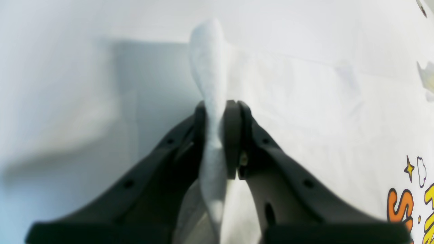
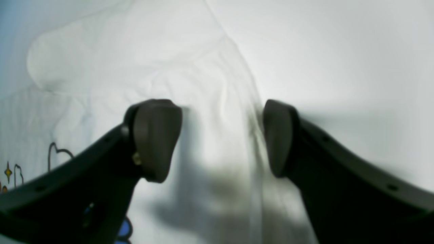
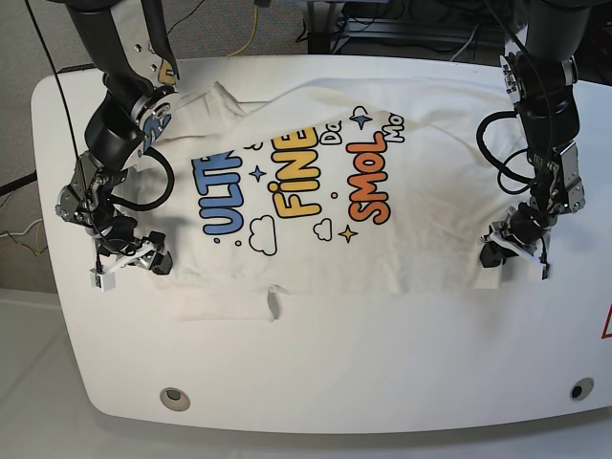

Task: Fold the T-shirt properly
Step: 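Move the open right gripper along the side edge toward the hem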

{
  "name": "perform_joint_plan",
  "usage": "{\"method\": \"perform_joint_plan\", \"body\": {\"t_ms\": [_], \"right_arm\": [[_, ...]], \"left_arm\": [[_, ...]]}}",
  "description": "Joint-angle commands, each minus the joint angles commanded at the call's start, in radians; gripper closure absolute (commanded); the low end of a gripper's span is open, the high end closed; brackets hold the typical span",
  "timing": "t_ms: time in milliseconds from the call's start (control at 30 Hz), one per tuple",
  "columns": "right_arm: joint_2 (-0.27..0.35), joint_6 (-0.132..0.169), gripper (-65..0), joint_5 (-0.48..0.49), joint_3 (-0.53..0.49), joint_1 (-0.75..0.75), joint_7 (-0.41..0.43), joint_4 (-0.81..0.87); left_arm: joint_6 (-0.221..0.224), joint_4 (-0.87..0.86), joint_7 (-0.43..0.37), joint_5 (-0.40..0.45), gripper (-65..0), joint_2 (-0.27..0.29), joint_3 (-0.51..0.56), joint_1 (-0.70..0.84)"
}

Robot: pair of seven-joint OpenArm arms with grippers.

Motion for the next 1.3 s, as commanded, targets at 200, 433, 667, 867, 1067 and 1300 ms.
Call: {"method": "perform_joint_plan", "body": {"t_ms": [200,433,667,867,1067,1300], "right_arm": [[0.025,0.000,-40.1,0.000,0.000,0.021,0.000,0.000],[0.057,0.000,-40.1,-0.003,-0.003,0.049,0.000,0.000],[0.060,0.000,-40.1,-0.011,-0.005,0.057,0.028,0.000],[0.058,0.000,-40.1,-0.012,-0.006,0.049,0.052,-0.002],[0.052,0.000,-40.1,-0.012,-0.006,0.029,0.078,-0.003],[0.052,0.000,-40.2,-0.012,-0.006,0.006,0.112,-0.005]], "left_arm": [[0.000,0.000,0.000,0.000,-5.2,0.000,0.000,0.000],[0.000,0.000,0.000,0.000,-5.2,0.000,0.000,0.000],[0.000,0.000,0.000,0.000,-5.2,0.000,0.000,0.000],[0.000,0.000,0.000,0.000,-5.2,0.002,0.000,0.000],[0.000,0.000,0.000,0.000,-5.2,0.002,0.000,0.000],[0.000,0.000,0.000,0.000,-5.2,0.002,0.000,0.000]]}}
